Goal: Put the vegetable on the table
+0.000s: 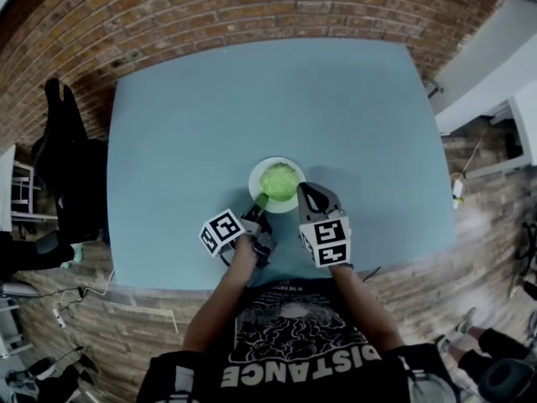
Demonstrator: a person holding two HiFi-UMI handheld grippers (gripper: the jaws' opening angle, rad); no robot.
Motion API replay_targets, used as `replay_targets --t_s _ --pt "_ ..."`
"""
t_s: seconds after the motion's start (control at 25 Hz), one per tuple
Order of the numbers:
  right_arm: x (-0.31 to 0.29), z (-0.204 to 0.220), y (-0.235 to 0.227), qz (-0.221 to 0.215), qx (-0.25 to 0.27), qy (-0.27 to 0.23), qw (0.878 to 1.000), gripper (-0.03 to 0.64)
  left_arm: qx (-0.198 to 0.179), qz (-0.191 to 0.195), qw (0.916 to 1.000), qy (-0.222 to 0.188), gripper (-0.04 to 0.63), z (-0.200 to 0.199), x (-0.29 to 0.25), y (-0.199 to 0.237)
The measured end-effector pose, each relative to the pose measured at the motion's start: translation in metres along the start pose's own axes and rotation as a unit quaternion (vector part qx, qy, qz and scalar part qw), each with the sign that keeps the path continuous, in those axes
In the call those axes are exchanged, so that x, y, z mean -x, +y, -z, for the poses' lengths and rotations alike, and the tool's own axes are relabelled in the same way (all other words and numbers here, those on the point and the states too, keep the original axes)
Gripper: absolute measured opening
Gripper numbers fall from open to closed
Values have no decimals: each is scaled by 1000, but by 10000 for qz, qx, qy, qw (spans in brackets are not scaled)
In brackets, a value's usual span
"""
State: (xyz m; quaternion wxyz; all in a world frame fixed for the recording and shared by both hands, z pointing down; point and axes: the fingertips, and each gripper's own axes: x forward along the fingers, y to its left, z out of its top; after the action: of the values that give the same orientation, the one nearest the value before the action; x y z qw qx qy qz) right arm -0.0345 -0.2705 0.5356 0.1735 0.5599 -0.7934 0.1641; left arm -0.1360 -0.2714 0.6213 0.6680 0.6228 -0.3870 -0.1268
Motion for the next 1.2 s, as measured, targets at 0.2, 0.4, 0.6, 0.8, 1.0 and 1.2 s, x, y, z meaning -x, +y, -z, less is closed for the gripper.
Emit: replay_targets --t_s 0.2,0.4,0.6,0.8,1.0,1.2 --pt "0 2 -2 3 8 30 10000 9 -216 -318 9993 -40 34 -2 0 2" --pt "-2 7 -4 -9 68 111 9999 9 -386 -564 9977 -32 35 -3 -1 4" --pt "-3 8 -1 -43 39 122 9999 9 -660 -896 9938 66 35 -4 -1 8" --pt "-3 8 1 -65 19 100 9999 9 -1003 -1192 9876 213 38 -2 1 12" --pt "-2 13 -1 -37 62 142 9999 9 -1207 -1357 9831 211 43 -3 1 12" --pt "-1 17 0 -60 -9 231 9997 9 -1316 -1535 9791 203 46 -5 1 11"
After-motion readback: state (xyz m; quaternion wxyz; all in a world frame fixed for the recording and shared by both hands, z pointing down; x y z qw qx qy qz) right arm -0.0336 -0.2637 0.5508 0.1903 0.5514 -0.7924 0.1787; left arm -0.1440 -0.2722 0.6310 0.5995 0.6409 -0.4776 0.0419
